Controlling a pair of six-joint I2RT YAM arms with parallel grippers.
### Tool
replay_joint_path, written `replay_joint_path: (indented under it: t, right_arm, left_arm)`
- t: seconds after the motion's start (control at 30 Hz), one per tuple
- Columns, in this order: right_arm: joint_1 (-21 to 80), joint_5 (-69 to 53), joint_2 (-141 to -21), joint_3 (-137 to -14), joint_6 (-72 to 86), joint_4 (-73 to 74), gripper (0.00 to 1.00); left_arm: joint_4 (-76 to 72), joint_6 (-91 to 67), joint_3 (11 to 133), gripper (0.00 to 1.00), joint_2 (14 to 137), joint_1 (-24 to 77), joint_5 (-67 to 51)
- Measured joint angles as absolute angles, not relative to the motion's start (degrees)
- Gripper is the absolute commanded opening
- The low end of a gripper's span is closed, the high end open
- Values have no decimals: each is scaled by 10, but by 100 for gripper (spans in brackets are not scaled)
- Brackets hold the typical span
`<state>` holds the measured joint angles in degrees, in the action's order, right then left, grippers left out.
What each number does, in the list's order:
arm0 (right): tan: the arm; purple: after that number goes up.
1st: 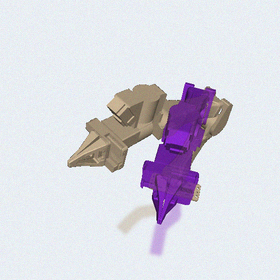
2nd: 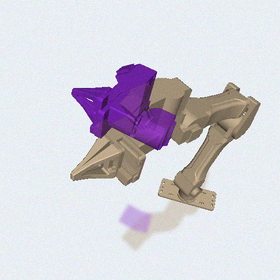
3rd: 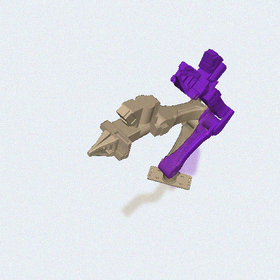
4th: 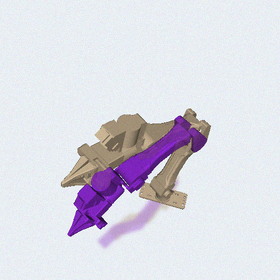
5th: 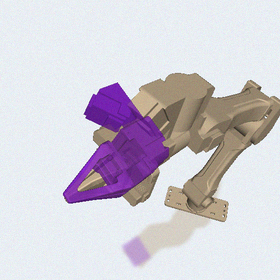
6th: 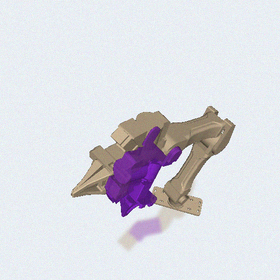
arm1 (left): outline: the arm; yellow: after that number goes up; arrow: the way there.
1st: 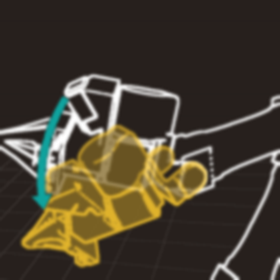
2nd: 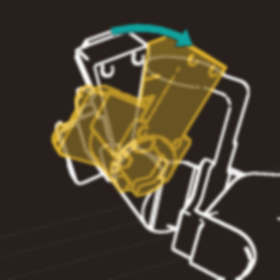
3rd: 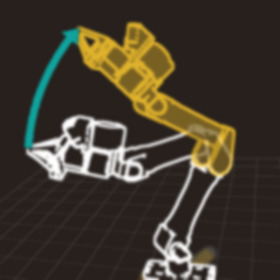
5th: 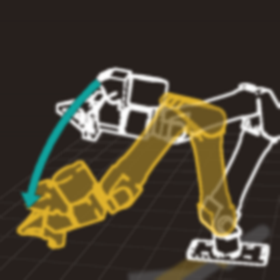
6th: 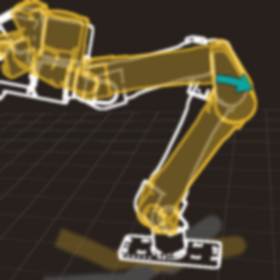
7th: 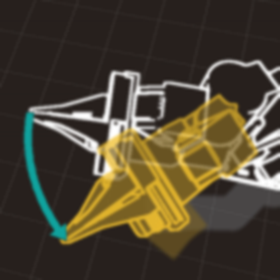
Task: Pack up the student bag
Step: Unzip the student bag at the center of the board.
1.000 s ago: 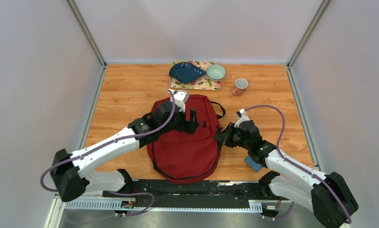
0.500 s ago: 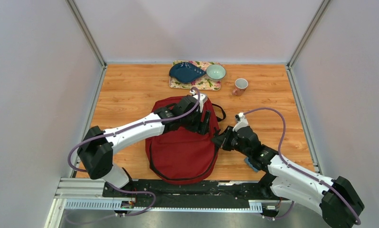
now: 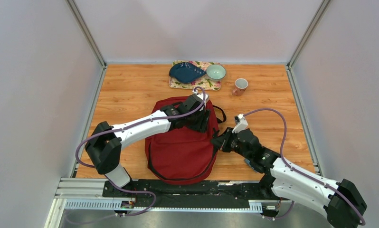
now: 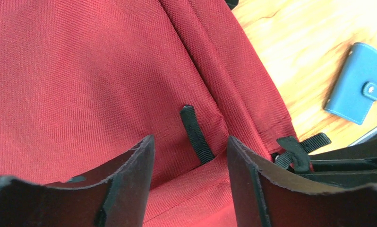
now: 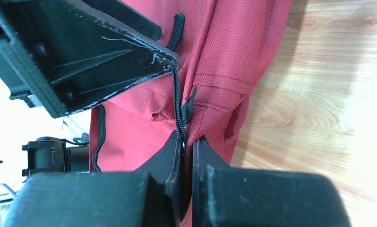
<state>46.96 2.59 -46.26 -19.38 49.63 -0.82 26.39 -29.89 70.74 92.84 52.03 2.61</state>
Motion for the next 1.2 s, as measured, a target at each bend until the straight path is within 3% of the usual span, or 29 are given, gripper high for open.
replay_joint_path:
  t: [0.07, 0.33, 0.47, 0.83, 0.87, 0.93, 0.97, 1.07, 1.2]
  right_arm:
    - [473, 28, -459, -194, 494, -6, 0]
    - [486, 38, -450, -194, 485, 1, 0]
    - [490, 42, -448, -194, 482, 3, 0]
    - [491, 60, -451, -196, 479, 27, 0]
    - [491, 60, -451, -196, 479, 29, 0]
    - [491, 60, -452, -196, 479, 30, 0]
    - [491, 60, -453, -197, 479, 30, 0]
    - [491, 60, -453, -197, 479, 30, 0]
    - [491, 60, -453, -198, 477, 30, 0]
  left_arm:
    - [264, -300, 707, 49, 934, 521, 27]
    - [263, -298, 710, 24, 941, 522, 31]
    - [264, -299, 710, 0, 943, 521, 31]
    - [236, -298, 681, 1, 930, 521, 33]
    - [232, -298, 673, 15, 924, 521, 33]
    - [227, -299, 664, 21, 914, 521, 33]
    - [224, -299, 663, 31, 911, 521, 33]
    - [207, -303, 662, 44, 905, 521, 29]
    - [196, -306, 663, 48, 905, 521, 23]
